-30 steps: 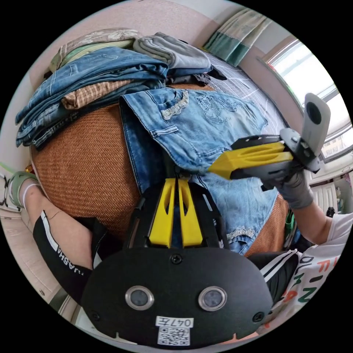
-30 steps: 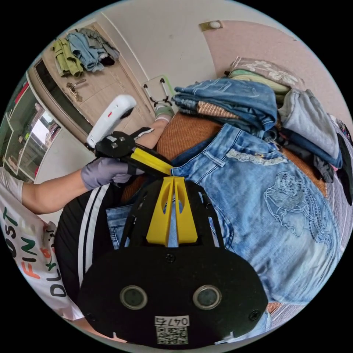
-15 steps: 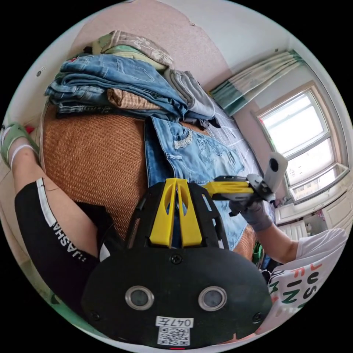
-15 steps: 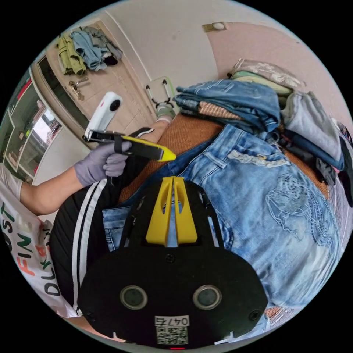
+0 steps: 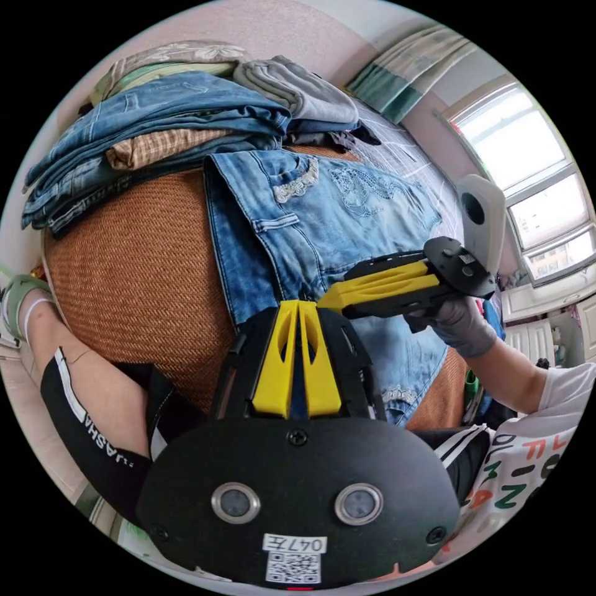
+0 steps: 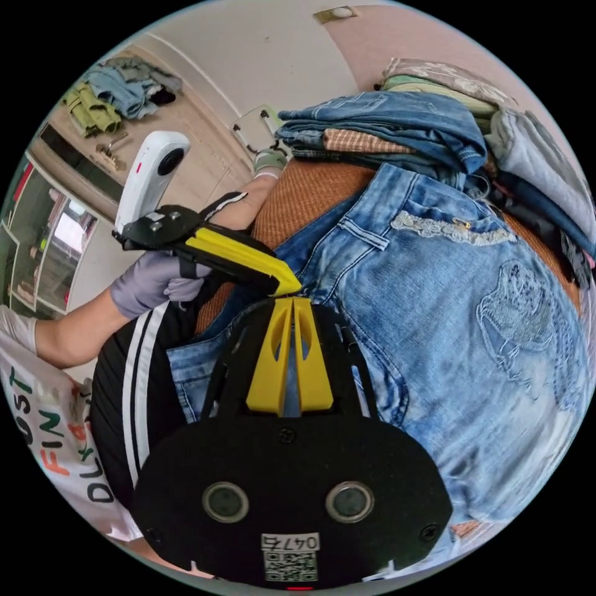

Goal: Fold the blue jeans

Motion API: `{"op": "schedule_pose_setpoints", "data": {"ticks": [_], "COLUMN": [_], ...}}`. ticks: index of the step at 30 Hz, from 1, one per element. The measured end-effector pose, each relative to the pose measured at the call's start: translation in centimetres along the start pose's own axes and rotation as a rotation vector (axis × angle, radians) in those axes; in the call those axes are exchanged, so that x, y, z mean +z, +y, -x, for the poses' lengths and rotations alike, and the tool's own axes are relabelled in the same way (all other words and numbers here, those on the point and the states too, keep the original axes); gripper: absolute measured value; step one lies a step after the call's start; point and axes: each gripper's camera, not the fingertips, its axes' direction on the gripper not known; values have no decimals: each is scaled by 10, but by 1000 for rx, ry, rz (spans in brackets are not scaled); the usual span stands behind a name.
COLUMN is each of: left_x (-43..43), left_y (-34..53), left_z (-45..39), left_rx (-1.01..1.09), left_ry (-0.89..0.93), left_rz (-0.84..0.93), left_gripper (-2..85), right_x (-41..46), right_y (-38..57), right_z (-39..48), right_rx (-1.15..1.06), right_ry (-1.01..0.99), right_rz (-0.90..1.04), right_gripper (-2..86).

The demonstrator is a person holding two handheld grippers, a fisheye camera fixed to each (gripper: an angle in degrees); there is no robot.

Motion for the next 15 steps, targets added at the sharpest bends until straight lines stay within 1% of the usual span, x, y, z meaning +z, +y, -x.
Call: {"op": "schedule_pose_setpoints", "data": {"ticks": [1,2,5,7,9,11,15], "left_x": [-10,-21,-49,-68,-91,-124,-174], "left_y": [2,3,4,4,4,6,9], "left_z": [9,17,30,32,30,29,32], "left_rx": [-19,-32,-32,-20,5,37,76], "left_ry": [21,39,54,35,-1,-24,17], "left_rz": [-7,-10,-13,-22,-45,-83,-152], "left_gripper": [-10,-10,-10,-10,-10,-10,-10], "right_x": [-9,-23,-56,-69,-75,-76,-63], "right_y": [-3,-3,-6,-11,-19,-31,-53], "right_z": [4,7,-7,-24,-44,-70,-98], "right_rx": [-55,-101,-128,-129,-127,-134,-161], "right_ry": [50,118,258,324,374,400,450], "right_rz": [-15,-82,-207,-221,-187,-109,39], "right_gripper": [-6,-4,11,25,33,31,26]}}
